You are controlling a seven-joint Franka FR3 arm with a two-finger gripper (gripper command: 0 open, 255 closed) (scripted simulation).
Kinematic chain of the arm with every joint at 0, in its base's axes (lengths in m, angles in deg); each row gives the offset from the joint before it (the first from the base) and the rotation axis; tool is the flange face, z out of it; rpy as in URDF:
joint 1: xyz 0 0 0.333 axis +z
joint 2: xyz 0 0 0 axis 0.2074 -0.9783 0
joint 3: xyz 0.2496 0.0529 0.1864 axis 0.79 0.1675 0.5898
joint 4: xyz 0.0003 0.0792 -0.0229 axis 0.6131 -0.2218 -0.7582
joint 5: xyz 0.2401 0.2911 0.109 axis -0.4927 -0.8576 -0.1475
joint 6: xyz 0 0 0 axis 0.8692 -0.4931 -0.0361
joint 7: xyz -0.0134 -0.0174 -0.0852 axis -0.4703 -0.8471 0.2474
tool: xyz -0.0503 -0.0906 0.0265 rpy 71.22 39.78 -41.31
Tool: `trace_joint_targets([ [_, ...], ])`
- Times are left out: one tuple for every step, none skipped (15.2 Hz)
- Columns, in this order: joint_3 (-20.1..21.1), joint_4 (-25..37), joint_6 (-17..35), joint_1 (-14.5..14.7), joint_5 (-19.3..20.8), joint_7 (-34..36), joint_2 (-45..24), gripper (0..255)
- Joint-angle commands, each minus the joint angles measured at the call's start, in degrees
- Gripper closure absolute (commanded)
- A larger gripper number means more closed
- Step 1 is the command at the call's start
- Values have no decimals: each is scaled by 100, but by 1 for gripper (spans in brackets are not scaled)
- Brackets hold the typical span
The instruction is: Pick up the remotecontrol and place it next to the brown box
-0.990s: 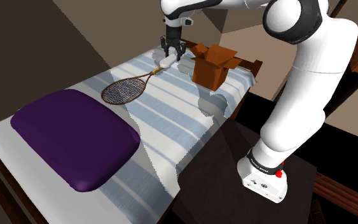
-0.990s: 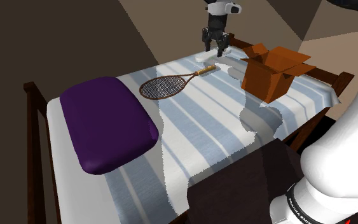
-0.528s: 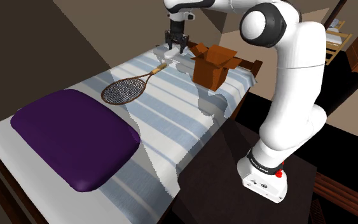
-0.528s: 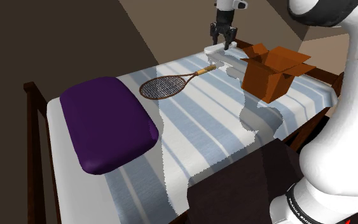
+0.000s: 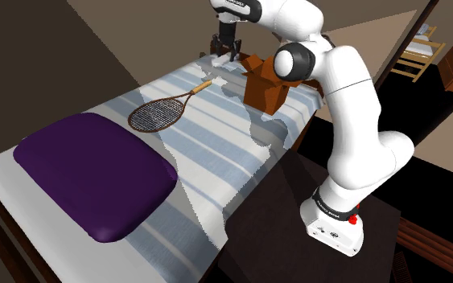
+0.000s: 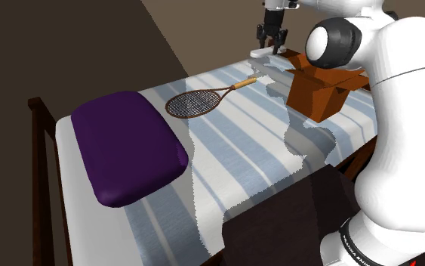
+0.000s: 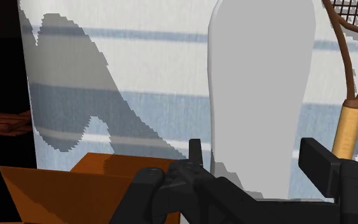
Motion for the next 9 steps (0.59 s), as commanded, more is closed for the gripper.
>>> trace_joint_targets([
  [8,-421,274,-42,-4,-5,158,255],
  [11,-622,405,-54,-6,2,227,255],
  [14,-796,524,-64,-7,8,281,255],
  [16,-954,636,-74,-8,13,326,255],
  [18,-1096,741,-82,-8,18,363,255],
  [19,-1225,840,-89,-9,23,393,255],
  [20,-1345,936,-95,-9,27,417,255],
  [21,-1457,1027,-101,-9,31,437,255],
  [21,-1561,1116,-106,-9,35,452,255],
])
